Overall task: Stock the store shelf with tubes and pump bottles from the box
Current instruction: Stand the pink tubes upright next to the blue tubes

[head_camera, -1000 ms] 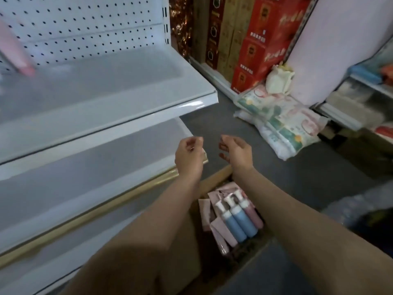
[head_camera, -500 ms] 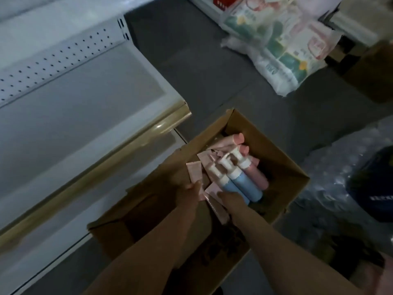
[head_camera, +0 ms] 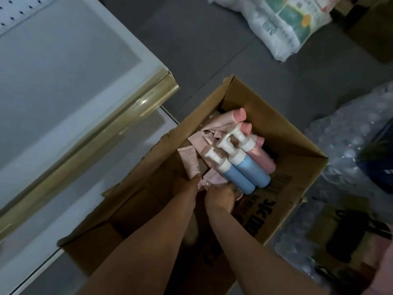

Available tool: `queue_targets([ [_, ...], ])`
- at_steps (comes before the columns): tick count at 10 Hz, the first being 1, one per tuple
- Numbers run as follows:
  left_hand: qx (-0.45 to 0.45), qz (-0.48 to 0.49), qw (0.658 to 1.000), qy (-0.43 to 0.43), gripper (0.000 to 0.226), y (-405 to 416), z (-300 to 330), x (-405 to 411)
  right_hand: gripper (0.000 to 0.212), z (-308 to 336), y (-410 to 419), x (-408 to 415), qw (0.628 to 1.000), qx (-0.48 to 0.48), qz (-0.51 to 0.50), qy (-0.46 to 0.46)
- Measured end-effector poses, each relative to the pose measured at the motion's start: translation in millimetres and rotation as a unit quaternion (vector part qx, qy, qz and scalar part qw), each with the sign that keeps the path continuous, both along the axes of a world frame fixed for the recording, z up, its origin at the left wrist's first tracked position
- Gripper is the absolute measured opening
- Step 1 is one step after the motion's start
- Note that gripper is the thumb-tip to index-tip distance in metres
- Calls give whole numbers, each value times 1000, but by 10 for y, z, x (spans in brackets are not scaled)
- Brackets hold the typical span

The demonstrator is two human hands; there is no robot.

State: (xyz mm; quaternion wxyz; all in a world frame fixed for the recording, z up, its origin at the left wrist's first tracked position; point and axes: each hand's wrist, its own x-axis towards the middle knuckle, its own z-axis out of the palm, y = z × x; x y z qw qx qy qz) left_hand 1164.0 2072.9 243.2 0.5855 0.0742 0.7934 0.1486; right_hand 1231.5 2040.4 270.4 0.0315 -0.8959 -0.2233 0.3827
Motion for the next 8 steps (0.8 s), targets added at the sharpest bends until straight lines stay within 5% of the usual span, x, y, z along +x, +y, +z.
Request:
queue_targets([
  [4, -34, -43, 996, -63, 42, -519, -68, -672, 40, -35, -41, 157, 977, -125, 171, 5],
  [6, -29, -40, 995, -82, 22, -575, -106, -724, 57, -38, -235, 66, 936, -184, 290, -83],
  [7, -29, -50, 995, -83, 22, -558, -101, -789, 37, -56, -279, -20, 947, -163, 273, -48],
  [8, -27, -28, 996, -85, 27, -571, -56, -848, 39, -6, -273, -83, 972, -129, 195, 18],
])
